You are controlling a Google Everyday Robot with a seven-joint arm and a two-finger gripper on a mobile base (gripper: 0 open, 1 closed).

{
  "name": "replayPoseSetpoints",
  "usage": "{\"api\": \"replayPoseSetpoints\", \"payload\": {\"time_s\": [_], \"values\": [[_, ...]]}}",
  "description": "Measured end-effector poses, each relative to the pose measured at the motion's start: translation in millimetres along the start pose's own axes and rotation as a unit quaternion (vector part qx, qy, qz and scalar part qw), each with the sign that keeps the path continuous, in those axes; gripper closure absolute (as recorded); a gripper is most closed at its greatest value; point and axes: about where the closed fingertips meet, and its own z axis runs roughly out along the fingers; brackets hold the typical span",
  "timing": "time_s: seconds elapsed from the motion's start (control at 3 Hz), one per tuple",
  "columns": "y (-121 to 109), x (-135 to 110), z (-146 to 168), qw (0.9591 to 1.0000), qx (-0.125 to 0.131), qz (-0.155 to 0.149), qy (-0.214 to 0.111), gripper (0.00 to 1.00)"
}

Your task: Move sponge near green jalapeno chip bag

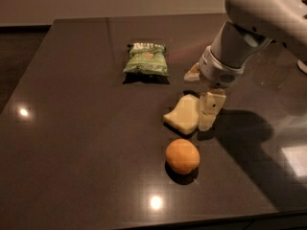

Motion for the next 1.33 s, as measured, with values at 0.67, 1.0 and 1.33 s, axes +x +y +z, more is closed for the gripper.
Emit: {"api": "replayPoseSetpoints", "payload": {"time_s": [0.67, 1.0, 1.33], "values": [[1, -6, 3, 0.9999, 0.005, -0.012, 0.0, 0.67], [-10, -8, -12, 0.9998, 0.018, 0.0, 0.009, 0.89], [-20, -9, -23, 0.9994, 0.029, 0.009, 0.015, 1.0]]}}
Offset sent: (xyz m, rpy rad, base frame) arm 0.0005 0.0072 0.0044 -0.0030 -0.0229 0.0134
